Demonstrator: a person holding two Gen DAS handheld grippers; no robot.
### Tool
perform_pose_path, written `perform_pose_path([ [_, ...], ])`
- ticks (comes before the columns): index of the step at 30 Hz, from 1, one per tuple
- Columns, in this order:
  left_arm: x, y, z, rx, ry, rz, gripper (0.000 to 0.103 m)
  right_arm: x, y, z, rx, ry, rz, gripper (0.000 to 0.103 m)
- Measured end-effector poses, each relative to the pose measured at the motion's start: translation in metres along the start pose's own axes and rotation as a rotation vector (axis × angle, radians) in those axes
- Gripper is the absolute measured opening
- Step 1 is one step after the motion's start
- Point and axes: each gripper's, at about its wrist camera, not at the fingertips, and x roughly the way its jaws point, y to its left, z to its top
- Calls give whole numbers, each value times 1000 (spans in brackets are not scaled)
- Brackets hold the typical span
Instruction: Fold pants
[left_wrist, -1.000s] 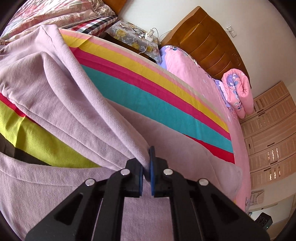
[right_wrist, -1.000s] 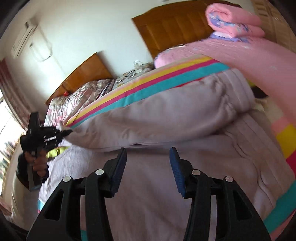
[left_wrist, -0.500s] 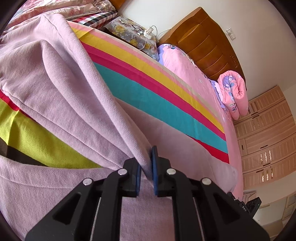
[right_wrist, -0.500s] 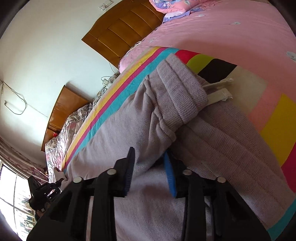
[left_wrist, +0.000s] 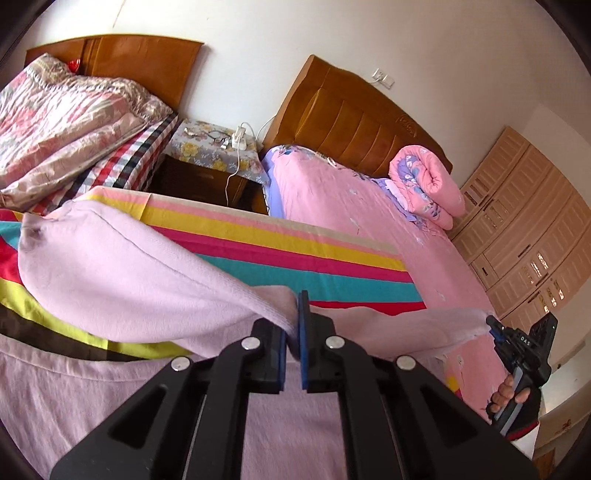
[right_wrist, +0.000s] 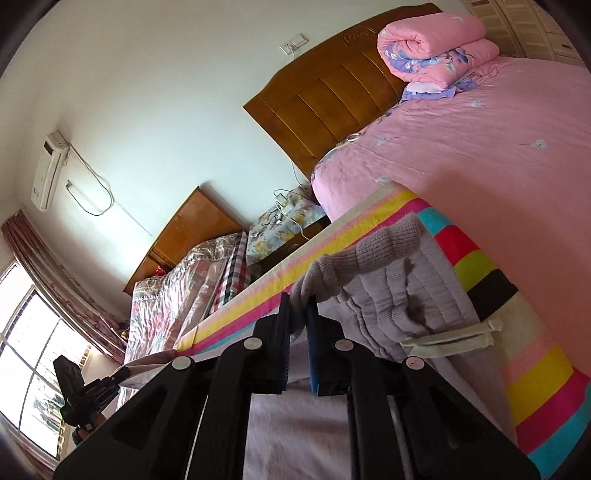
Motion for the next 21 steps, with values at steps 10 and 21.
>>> perform_pose_path([
  [10,14,34,-181,-15,220,69,5,-39,-93,-161,151,205,-127,9],
  [21,3,31,-194,22,210,92,5,-61,-78,-168,60,173,-162,9],
])
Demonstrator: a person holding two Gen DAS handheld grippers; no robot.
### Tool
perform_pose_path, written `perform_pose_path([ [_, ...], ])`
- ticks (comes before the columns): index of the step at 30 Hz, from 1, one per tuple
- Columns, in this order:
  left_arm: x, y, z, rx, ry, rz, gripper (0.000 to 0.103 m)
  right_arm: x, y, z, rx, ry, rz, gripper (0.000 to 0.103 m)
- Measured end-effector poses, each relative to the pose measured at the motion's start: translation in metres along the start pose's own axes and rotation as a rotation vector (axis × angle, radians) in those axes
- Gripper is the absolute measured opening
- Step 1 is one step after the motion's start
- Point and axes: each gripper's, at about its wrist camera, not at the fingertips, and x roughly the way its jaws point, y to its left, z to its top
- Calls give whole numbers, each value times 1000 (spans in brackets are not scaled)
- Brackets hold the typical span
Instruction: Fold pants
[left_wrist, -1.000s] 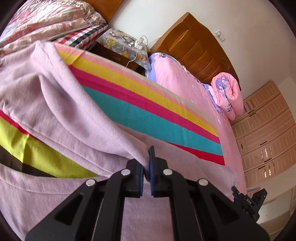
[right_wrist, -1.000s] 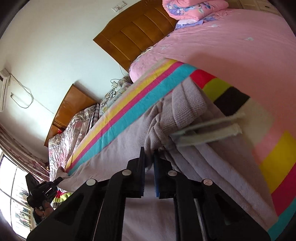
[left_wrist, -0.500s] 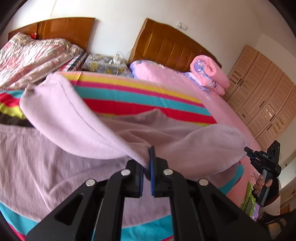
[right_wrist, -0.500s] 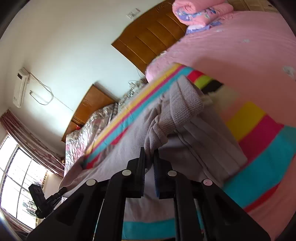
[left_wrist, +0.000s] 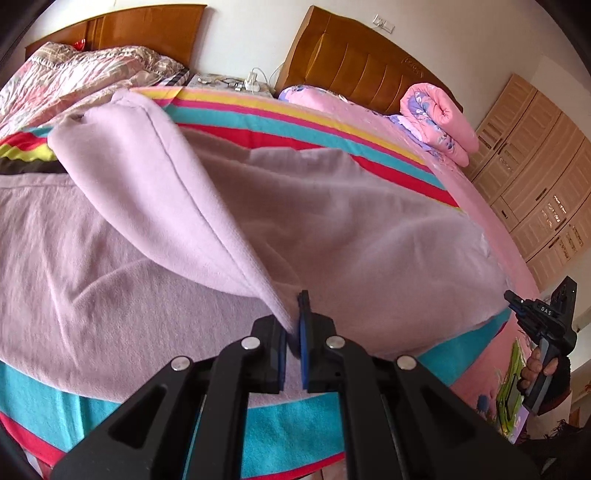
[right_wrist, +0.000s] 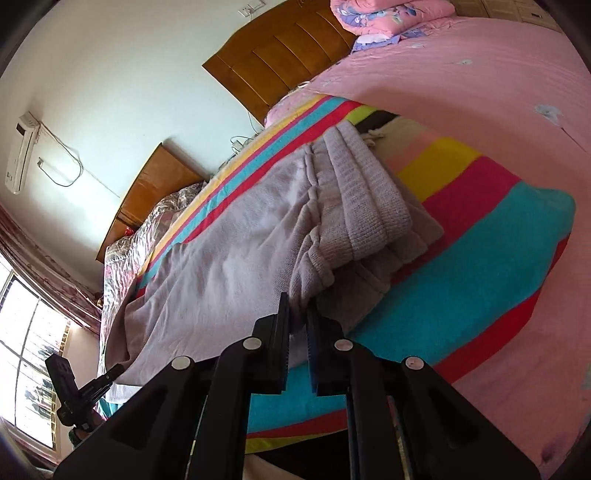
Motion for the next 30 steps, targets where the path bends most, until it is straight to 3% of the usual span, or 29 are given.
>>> perform_pose_path([
  [4,9,11,-12,-7,0,6,6,3,-11,-8,34,-31,26,7],
  [12,4,6,-20,20,-14,40,11,3,-4,-19,-6,-82,-17,7],
  [15,-1,6,-21,22,-7,41,19,0,4,-21,-31,-85,-24,20],
  [19,-2,5,-16,18,-16,27,24,4,10,-21,-30,-79,-31,22],
  [21,0,6,-15,7,-14,13,23,8,7,-23,1,-74,-14,22],
  [22,0,7,-15,5,-12,2,12,8,6,-24,-1,-80,-12,22],
  [24,-1,6,-16,1,-28,-10,6,8,8,-24,-14,-90,-31,17],
  [28,-31,-14,-20,61,-115,39,5,8,4,-23,-7,-93,-30,13],
  [30,-33,-18,-24,68,-91,57,5,9,1,-23,-6,-93,-28,12],
])
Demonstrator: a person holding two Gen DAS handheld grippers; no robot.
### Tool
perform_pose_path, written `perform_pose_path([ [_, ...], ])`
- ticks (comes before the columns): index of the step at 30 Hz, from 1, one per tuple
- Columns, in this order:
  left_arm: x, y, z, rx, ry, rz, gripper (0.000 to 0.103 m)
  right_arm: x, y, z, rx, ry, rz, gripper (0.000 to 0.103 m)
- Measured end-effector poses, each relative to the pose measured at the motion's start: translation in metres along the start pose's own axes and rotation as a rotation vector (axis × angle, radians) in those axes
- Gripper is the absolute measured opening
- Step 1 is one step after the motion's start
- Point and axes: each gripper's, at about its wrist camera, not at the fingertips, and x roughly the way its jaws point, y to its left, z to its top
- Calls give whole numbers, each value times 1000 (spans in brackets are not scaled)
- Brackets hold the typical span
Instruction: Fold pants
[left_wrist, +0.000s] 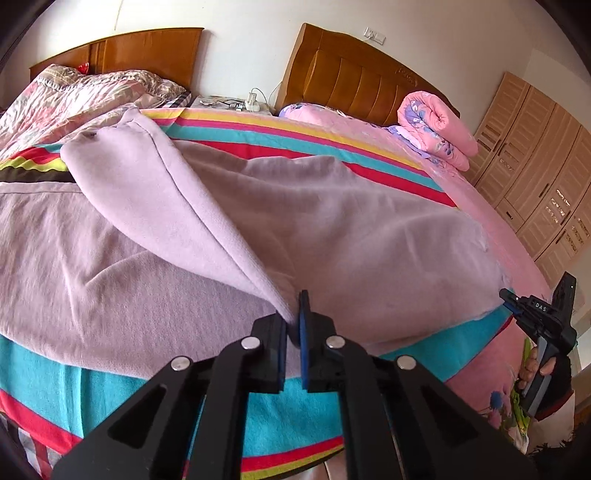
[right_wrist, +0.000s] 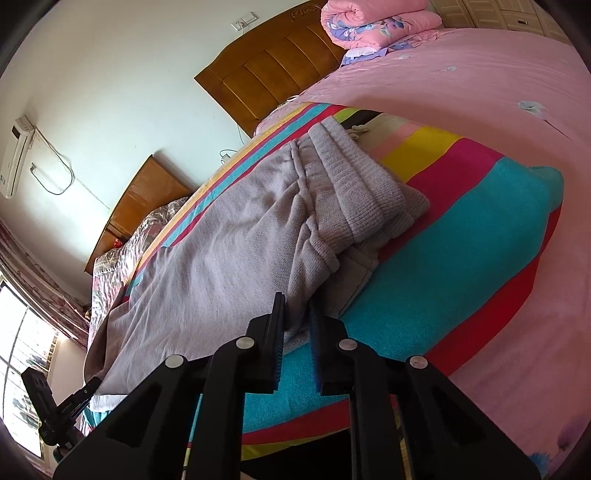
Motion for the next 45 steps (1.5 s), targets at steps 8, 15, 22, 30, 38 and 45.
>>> perform_pose_path([
  [8,21,12,-14,-56,73,7,5,-1,-2,0,6,0,5,11],
  [15,22,14,-14,-52,73,-7,16,-18,16,-1,-66,-15,-103,22],
  [22,-8,18,4,-54,-65,80,70,-45,114,-11,-473,-137,-143,60],
  [30,29,-46,83,104,-31,8,85,34,179,-24,-676,-10,-125,65],
  [38,166,-115,132,229,144,-54,84,64,165,-22,-705,46,-218,65],
  [45,226,-118,146,296,150,84,87,70,119,-19,-718,166,-279,66],
])
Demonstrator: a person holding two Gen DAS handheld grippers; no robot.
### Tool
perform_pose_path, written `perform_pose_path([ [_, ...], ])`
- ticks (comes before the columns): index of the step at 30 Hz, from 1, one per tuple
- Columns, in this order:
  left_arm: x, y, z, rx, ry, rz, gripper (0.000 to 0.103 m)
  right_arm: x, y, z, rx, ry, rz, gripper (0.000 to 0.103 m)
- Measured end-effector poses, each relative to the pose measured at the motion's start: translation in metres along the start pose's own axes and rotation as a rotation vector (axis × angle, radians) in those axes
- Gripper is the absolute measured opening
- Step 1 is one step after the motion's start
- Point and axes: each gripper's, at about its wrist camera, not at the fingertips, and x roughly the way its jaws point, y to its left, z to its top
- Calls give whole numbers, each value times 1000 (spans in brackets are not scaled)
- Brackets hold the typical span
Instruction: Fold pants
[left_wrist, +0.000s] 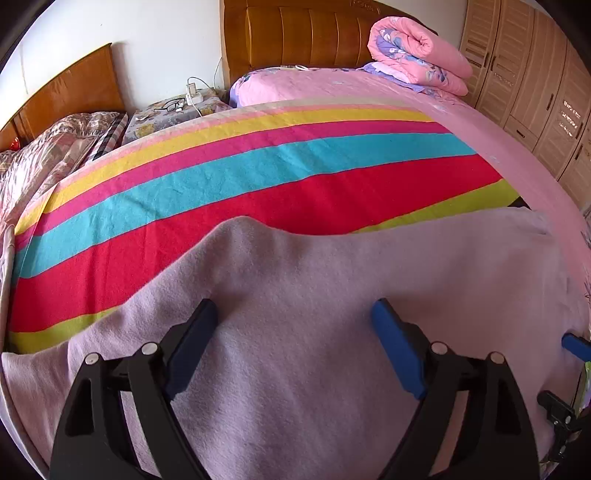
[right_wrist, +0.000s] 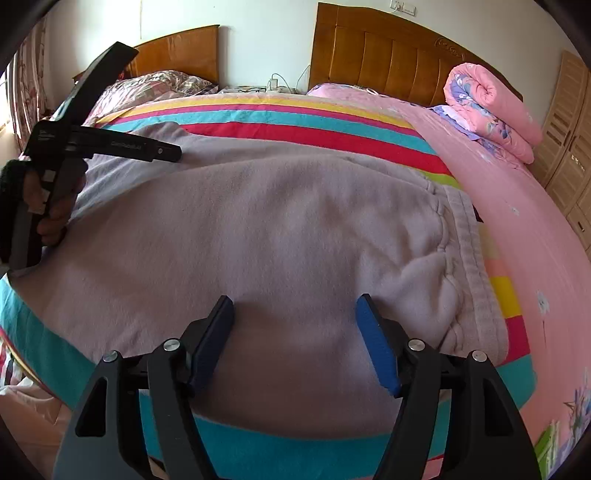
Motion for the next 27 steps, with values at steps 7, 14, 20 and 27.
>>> perform_pose_path([
  [7,9,1,7,8,6,9,95,-5,-16,-8,31,66,73,66],
  [14,-14,17,0,-54,-48,-56,95,-8,-22,22,80,139,122,67],
  [20,-98,86,-16,-215,-219,-55,102,-9,18,99,25,-13,273,68],
  [27,-184,233,-120,-489,-245,244,102,66,109,193,-108,28,600,69],
])
